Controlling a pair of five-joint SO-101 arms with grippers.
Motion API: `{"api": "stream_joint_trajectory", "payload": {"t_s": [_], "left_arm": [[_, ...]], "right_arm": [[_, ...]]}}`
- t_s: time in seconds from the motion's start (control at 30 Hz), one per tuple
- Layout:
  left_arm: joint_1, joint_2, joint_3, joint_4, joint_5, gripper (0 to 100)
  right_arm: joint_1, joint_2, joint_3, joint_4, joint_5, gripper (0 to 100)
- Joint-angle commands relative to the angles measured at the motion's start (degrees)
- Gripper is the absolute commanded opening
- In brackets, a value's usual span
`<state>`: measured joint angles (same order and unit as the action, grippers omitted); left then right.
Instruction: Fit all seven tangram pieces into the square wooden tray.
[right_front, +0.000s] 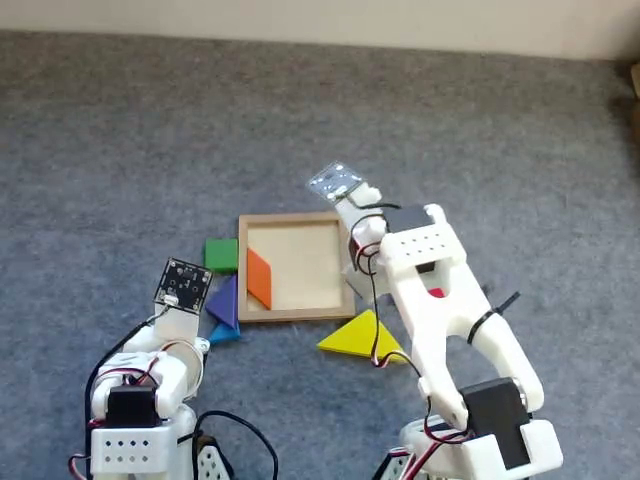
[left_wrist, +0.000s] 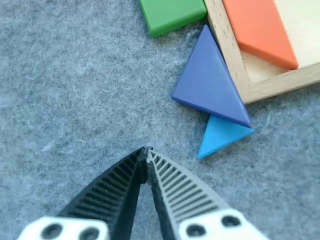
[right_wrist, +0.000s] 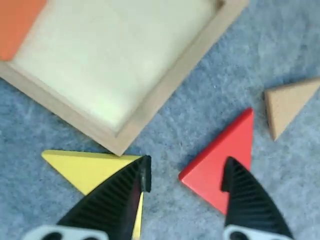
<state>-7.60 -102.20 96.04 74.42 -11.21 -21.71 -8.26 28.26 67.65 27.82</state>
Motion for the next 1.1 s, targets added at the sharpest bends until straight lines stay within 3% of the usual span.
{"api": "stream_joint_trajectory", "payload": {"t_s": [0.0,0.6,0.87,1.07], "left_arm": [[1.1,-1.5,1.1,0.4,-0.4,1],[1.1,-1.5,1.1,0.4,-0.4,1],[1.1,-1.5,1.1,0.4,-0.4,1],[1.1,-1.5,1.1,0.4,-0.4,1]], "right_arm": [[4.0,-2.9,-5.5,3.6,-2.2,35.4],[5.2,-2.7,10.3,-11.2,-1.9,38.6],[5.9,10.9,5.4,-11.8,-1.9,38.6],[7.9,12.4,2.2,-11.8,-1.9,38.6]]}}
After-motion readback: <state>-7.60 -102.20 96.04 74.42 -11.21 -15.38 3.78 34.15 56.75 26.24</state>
